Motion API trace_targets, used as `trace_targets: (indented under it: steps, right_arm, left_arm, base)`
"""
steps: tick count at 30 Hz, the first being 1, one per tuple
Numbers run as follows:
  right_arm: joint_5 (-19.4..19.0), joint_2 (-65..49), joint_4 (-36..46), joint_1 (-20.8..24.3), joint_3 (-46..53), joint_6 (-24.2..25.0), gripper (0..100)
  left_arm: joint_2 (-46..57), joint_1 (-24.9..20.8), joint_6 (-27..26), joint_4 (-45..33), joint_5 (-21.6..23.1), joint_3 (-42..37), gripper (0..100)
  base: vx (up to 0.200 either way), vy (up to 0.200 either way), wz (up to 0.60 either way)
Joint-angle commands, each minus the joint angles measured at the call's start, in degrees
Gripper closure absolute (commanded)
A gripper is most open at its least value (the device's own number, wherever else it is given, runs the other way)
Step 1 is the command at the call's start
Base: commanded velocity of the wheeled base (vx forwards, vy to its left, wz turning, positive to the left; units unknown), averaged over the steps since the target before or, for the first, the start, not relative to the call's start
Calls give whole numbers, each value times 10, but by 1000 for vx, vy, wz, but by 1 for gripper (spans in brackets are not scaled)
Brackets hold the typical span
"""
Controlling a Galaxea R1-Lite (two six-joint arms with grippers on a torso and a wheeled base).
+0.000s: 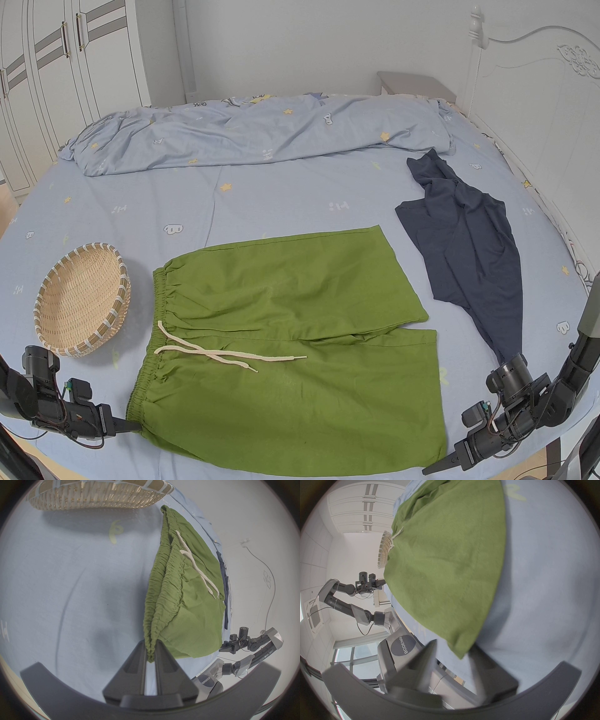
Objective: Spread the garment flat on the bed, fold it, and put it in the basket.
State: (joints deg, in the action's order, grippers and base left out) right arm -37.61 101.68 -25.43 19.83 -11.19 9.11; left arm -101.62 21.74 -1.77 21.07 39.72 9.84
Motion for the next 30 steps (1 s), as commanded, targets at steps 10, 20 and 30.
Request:
trace_targets:
  steps: [10, 20, 30]
  right_arm:
    - [-3, -18, -3, -46, 29, -33, 100]
    - [-3, -32, -1, -59, 49, -50, 100]
    - [1, -112, 27, -52, 7, -36, 100]
  left_arm:
    - [-2, 1, -1, -1, 0, -3, 100]
    - [-15, -2, -5, -1, -3, -7, 100]
    - [43, -6, 3, -6, -3, 4, 100]
  base:
    - [0, 0, 0]
    - [0, 0, 0]
    - [0, 0, 0]
